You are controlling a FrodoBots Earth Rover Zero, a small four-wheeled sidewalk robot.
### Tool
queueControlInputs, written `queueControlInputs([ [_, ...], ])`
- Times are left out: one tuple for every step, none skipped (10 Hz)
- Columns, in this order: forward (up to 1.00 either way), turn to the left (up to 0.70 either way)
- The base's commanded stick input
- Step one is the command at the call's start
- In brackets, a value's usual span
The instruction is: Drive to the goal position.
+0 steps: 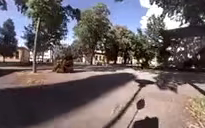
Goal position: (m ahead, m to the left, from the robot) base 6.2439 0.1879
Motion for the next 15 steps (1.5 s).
queueControlInputs([
  [1.0,0.0],
  [1.0,0.0],
  [1.0,0.0],
  [1.0,0.0],
  [1.0,0.0],
  [1.0,0.0],
  [1.0,0.0],
  [1.0,0.0],
  [1.0,0.0],
  [1.0,0.0],
  [1.0,0.0],
  [1.0,0.0],
  [1.0,0.0],
  [1.0,0.0],
  [1.0,0.0],
])
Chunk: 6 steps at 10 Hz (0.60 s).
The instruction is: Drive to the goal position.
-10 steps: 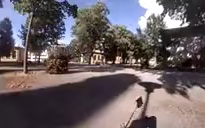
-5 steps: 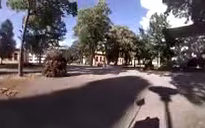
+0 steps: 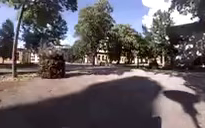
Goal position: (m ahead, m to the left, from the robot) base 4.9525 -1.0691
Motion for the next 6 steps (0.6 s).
queueControlInputs([
  [1.0,0.0],
  [1.0,0.0],
  [1.0,0.0],
  [1.0,0.0],
  [1.0,0.0],
  [1.0,0.0],
])
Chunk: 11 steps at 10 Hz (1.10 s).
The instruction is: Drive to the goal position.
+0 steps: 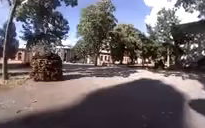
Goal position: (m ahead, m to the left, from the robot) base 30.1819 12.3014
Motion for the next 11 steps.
queueControlInputs([
  [1.0,0.0],
  [1.0,0.0],
  [1.0,0.0],
  [1.0,0.0],
  [1.0,0.0],
  [1.0,0.0],
  [1.0,0.0],
  [1.0,0.0],
  [1.0,0.0],
  [1.0,0.0],
  [1.0,0.0],
])
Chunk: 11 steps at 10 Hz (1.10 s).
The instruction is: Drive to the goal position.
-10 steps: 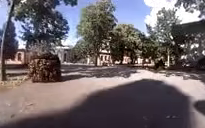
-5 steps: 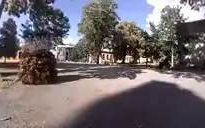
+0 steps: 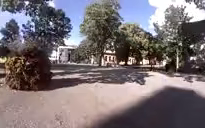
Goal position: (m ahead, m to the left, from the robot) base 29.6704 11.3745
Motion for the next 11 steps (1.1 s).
queueControlInputs([
  [1.0,0.0],
  [1.0,0.0],
  [1.0,0.0],
  [1.0,0.0],
  [1.0,0.0],
  [1.0,0.0],
  [1.0,0.0],
  [1.0,0.0],
  [1.0,0.0],
  [1.0,0.0],
  [1.0,0.1],
])
